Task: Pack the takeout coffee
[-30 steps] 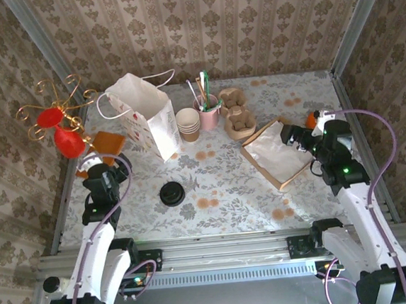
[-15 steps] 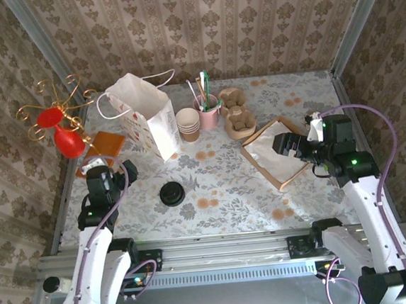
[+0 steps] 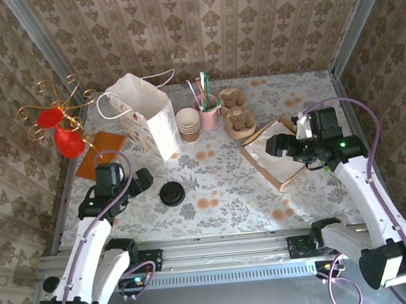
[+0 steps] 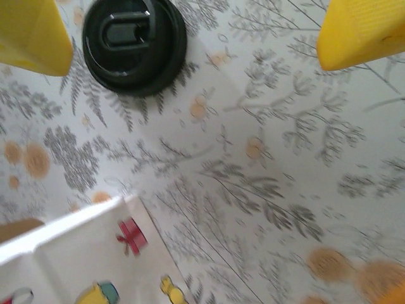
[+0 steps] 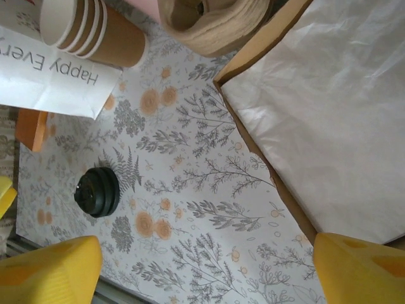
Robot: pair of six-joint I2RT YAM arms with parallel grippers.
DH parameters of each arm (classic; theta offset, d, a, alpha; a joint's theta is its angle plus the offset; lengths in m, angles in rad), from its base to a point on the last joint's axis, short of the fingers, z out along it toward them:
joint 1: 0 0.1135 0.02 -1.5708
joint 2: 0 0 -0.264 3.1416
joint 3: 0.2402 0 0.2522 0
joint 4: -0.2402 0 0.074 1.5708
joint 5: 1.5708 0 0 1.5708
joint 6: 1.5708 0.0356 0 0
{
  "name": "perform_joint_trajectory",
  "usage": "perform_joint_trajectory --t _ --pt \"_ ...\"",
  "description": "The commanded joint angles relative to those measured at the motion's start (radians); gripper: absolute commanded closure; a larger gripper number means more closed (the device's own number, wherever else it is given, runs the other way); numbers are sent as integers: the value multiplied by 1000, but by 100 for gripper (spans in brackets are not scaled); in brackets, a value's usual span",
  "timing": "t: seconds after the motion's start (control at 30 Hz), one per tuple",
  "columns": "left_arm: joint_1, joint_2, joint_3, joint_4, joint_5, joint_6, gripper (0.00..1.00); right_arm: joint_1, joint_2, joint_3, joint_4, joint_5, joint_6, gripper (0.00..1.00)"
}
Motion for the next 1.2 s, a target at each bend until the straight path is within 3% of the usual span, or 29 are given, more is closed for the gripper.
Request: perform_joint_trajectory --t 0.0,0.17,0.33,0.53,0.73,1.0,1.17 --pt "-44 15 71 -61 60 -36 1 31 35 35 -16 -10 -9 16" --pt "-132 -7 94 -111 43 -81 2 83 77 47 -5 -15 7 23" --pt "-190 -72 55 -112 52 -127 3 152 98 89 -6 9 28 38" --pt "-207 -27 48 -57 137 -103 6 263 102 137 -1 74 95 49" --pt "-299 31 101 37 163 -109 12 371 218 235 14 137 116 54" --pt "-561 389 470 -69 18 185 19 383 264 246 19 158 86 53" --pt "-607 692 807 -216 -47 375 22 319 209 187 11 137 61 52"
